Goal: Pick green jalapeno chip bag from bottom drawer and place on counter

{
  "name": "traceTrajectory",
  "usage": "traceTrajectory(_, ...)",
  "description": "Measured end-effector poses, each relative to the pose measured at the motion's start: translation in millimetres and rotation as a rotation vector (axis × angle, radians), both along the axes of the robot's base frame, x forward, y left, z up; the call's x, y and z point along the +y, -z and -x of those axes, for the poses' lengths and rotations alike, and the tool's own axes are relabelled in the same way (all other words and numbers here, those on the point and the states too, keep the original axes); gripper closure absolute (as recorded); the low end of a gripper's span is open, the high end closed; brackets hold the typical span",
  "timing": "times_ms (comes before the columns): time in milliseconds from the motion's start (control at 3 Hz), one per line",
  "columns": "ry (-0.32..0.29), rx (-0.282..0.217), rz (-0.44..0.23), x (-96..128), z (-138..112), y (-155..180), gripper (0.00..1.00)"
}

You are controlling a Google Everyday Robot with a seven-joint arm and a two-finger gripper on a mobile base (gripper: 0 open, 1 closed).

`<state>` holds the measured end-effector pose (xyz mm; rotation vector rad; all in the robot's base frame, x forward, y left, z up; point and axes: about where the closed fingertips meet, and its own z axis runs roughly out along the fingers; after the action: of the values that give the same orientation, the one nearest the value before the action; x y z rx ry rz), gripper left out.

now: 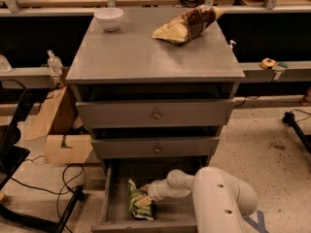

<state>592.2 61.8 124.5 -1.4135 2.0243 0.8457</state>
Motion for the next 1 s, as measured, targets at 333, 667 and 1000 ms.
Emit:
traceTrajectory(333,-0.058,-0.045,-0.015,-9.0,8.7,-52.9,1.0)
traceTrajectory(667,-0.112,-0.071,-0.054,-40.1,29.7,-132.1,1.0)
traceTrajectory(1000,-0.136,-0.058,-0.1,-93.3,61.4,-218.1,1.0)
